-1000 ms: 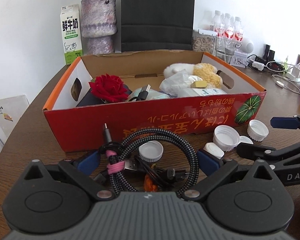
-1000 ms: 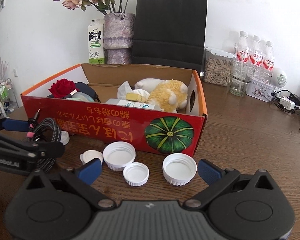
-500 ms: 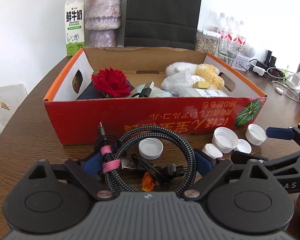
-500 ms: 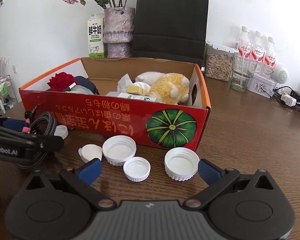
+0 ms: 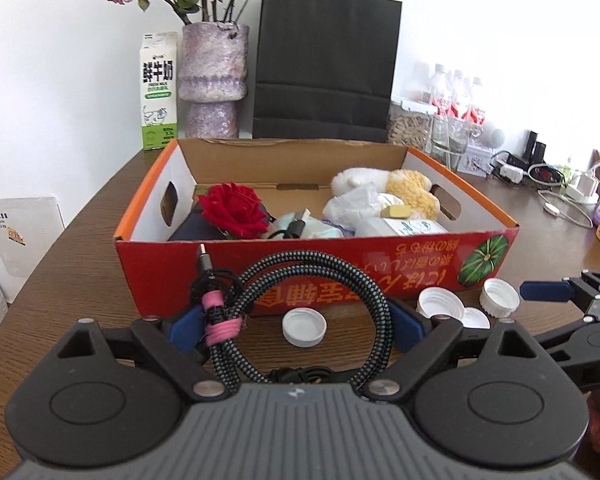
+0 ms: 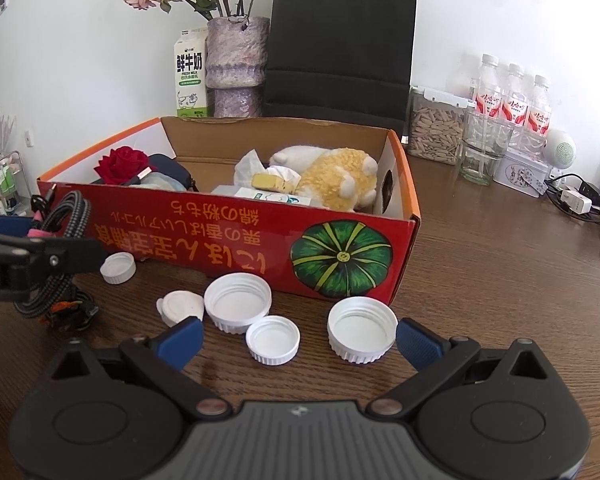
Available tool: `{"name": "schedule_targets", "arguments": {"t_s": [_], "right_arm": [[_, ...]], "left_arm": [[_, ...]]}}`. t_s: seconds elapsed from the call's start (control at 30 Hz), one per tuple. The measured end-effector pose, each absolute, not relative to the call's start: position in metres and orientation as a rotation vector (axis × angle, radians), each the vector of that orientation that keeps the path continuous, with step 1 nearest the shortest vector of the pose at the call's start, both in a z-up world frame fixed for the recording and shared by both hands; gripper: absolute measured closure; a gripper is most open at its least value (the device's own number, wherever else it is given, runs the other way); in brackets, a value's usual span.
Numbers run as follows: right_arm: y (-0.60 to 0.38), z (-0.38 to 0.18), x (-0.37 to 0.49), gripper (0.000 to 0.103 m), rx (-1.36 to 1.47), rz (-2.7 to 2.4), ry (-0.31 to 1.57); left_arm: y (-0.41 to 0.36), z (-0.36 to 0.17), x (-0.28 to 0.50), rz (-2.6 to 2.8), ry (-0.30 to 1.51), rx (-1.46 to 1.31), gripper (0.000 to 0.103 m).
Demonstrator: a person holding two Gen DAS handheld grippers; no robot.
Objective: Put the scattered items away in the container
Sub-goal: 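Grasp the braided black cable with the left gripper while the right grasps a white bottle cap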
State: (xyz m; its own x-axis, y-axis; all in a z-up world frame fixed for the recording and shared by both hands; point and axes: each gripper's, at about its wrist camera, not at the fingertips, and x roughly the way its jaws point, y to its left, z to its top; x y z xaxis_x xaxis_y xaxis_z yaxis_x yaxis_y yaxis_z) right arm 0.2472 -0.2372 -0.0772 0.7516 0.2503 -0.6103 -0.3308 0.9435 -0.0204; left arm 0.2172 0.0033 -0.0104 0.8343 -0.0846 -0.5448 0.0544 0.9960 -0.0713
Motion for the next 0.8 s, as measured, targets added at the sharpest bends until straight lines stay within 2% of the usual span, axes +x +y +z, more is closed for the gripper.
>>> {"name": "schedule_targets", "arguments": {"t_s": [0.27,0.37,0.53,0.63,0.73,0.77,0.8], "right_arm": [[-0.252,-0.072,0.254,0.001,-0.093,0.267,0.638],[-0.262,-0.071,0.258,0.006,-0.061,0.236,0.636],[-0.272,-0.076,0.267,0.022,-0.011,0.212,0.669],[-0.274,-0.077,0.269,0.026,0.003,0.203,0.672],[-0.272,-0.082,0.271,0.044,-0.001,0.201,0.692],[-0.271,-0.082,0.271,0.047,-0.006,0.196,0.689],[-0.270,-0.082,0.270,0.055,-0.010,0.193,0.688]], "left_arm": [[0.007,-0.010,0.217,-0.062,0.575,-0.065,0.010],[0.008,-0.010,0.216,-0.062,0.574,-0.069,0.010],[0.008,-0.010,0.215,-0.065,0.568,-0.068,0.010],[0.008,-0.010,0.215,-0.065,0.568,-0.067,0.010],[0.008,-0.010,0.215,-0.064,0.568,-0.067,0.010],[0.008,-0.010,0.215,-0.065,0.568,-0.067,0.010],[0.008,-0.010,0.215,-0.065,0.568,-0.068,0.010]]}}
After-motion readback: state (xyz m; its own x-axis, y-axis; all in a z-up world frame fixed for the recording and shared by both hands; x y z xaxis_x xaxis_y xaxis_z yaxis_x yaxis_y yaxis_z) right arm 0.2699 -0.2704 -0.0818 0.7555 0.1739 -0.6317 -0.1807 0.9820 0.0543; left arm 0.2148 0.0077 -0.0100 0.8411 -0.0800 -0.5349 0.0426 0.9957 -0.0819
